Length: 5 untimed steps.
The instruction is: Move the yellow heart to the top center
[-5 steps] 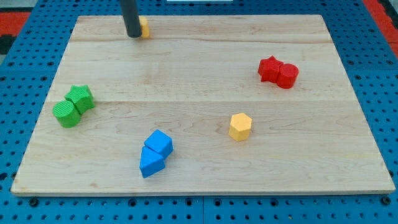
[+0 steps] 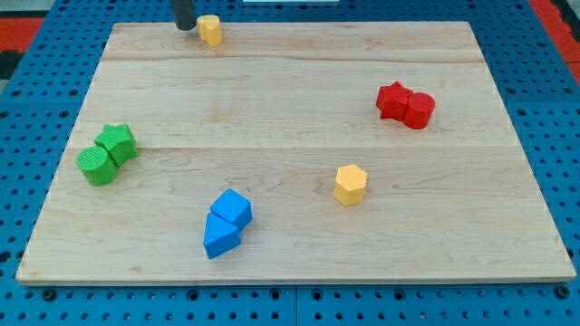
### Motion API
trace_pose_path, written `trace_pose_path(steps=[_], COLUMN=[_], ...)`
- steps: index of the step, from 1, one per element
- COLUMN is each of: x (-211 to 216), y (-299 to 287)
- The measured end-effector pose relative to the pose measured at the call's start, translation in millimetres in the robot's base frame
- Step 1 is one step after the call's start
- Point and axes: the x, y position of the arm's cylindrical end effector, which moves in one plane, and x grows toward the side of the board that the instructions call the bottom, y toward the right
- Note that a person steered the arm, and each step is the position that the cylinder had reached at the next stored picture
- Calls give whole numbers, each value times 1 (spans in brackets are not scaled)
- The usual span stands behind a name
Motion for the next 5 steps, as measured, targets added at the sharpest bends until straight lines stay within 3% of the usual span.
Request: trace_pose_path(steps=[1,2,3,5], x=[27,28,69,238], y=[46,103,111,230])
